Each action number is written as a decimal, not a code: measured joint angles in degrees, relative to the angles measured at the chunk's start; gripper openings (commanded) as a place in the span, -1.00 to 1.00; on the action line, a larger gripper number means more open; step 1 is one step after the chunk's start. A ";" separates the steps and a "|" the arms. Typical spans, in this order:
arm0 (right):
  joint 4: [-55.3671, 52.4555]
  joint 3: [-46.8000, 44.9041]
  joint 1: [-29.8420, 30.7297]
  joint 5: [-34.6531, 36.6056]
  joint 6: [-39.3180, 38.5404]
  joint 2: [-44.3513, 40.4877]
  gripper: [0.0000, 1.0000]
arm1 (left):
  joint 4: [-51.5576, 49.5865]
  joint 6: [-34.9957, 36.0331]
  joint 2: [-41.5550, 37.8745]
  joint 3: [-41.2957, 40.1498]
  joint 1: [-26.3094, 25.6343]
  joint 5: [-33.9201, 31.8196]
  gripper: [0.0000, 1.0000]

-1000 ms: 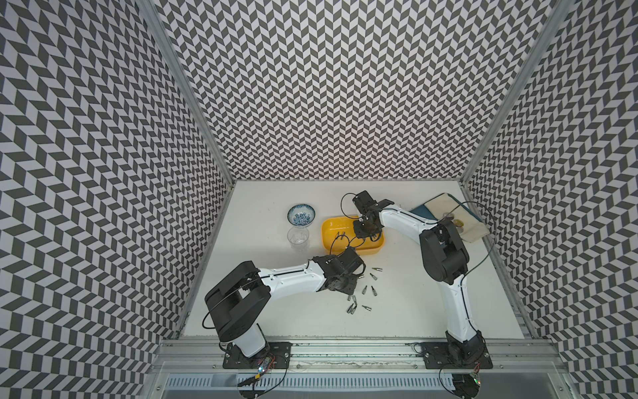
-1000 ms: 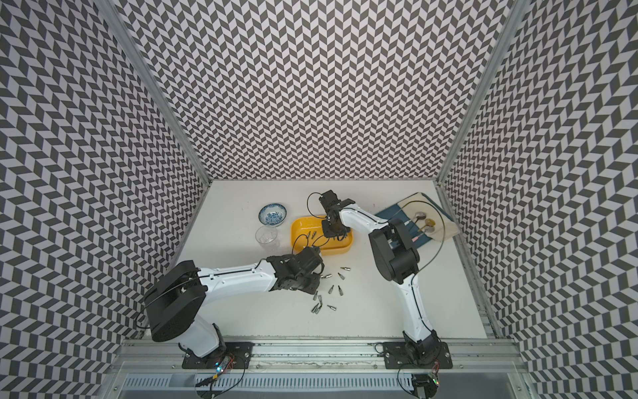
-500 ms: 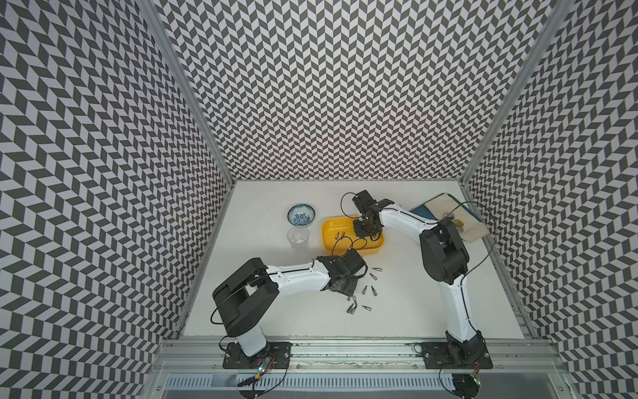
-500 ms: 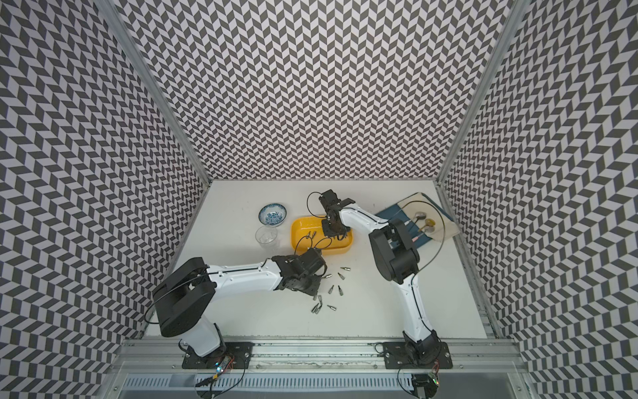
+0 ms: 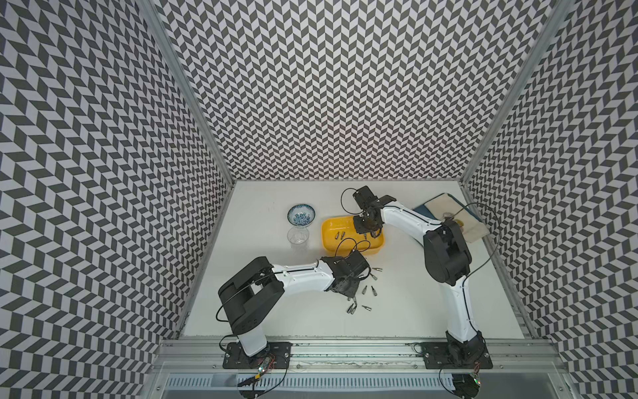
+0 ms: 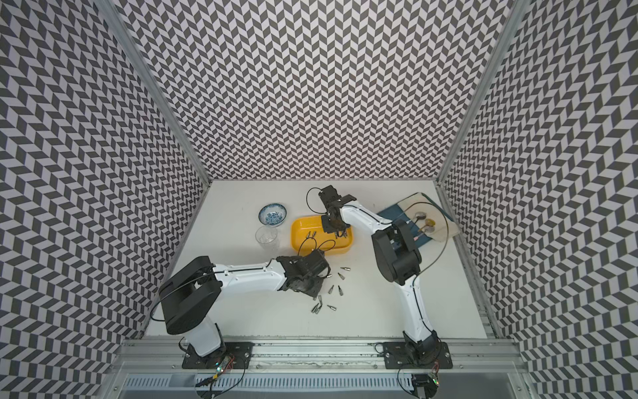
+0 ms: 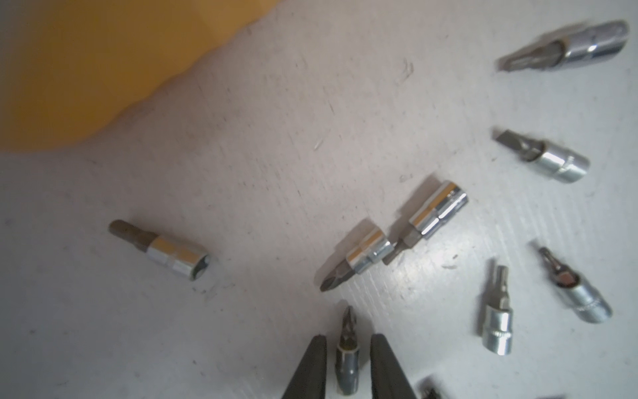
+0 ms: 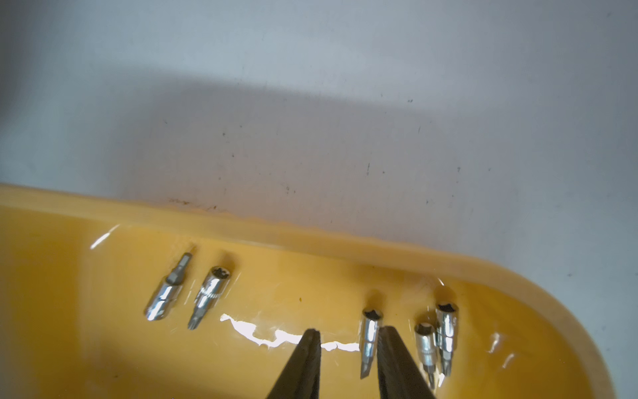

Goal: Put the bit on the desktop into the storage box
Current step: Pick up the screwdriver bit from the center of the board.

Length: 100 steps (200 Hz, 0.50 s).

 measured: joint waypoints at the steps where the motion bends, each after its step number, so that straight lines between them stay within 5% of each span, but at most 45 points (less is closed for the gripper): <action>1: 0.00 -0.04 0.00 0.00 -0.02 -0.15 -0.33 | 0.00 0.00 0.02 0.02 0.00 0.00 -0.57; 51: 0.17 -4.37 0.00 0.37 0.63 -12.13 -0.22 | -0.39 0.24 0.13 0.39 -0.26 -0.11 -1.00; 100: 2.49 -20.79 0.42 0.35 3.37 -27.04 -0.12 | -1.73 0.02 -0.11 0.52 -0.50 -0.24 -1.00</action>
